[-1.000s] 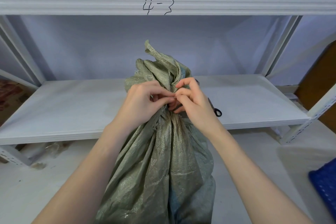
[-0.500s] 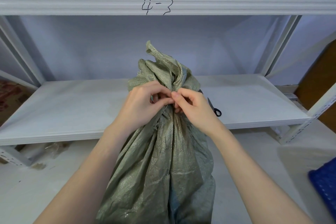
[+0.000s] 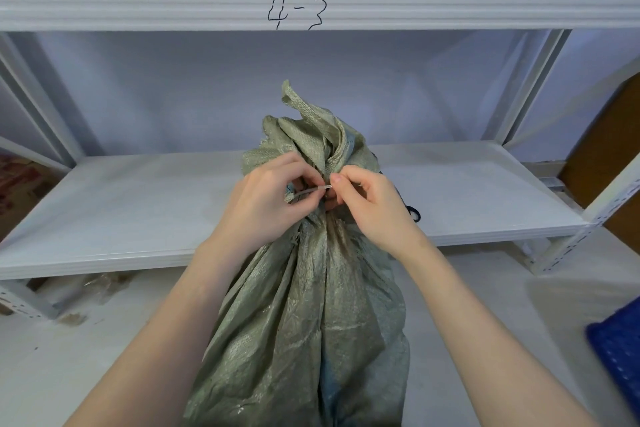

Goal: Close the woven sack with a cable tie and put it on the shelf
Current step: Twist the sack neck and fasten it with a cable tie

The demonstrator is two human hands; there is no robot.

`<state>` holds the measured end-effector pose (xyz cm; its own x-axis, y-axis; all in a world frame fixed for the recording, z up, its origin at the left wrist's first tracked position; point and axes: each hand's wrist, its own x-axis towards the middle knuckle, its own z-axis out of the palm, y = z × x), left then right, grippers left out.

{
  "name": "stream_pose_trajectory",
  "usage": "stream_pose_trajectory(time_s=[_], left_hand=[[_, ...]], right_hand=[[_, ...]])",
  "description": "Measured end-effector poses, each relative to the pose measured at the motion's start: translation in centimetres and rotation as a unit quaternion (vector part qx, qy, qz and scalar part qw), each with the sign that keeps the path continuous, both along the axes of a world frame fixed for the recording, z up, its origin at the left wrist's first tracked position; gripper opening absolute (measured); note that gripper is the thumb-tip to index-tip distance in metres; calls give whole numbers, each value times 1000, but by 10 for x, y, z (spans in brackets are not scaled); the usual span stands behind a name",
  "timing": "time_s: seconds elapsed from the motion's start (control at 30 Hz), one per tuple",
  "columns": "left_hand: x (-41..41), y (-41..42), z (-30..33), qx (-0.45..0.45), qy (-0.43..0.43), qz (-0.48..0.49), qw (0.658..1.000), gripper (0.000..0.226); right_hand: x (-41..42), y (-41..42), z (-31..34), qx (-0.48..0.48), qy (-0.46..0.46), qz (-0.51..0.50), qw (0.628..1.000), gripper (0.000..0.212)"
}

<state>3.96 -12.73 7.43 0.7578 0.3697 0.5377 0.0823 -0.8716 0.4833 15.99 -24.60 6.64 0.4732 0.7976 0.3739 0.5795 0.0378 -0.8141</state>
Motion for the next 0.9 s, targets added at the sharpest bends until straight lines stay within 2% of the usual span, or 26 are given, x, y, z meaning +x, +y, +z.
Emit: stream_pose_trajectory(time_s=[0.23, 0.43, 0.57, 0.9], left_hand=[[-1, 2, 0, -1, -5, 11, 1000, 5], [-1, 1, -1, -11, -15, 5, 1000, 10], [0, -2, -3, -14, -13, 0, 1000, 10], [-1, 2, -1, -37, -14, -27, 999, 12]], right_hand=[[4, 2, 0, 17, 40, -26, 999, 40], [3, 1, 2, 5, 92, 5, 996, 41], [-4, 2, -2, -43, 60, 15, 997, 48], [-7, 6, -5, -22, 27, 36, 999, 47]])
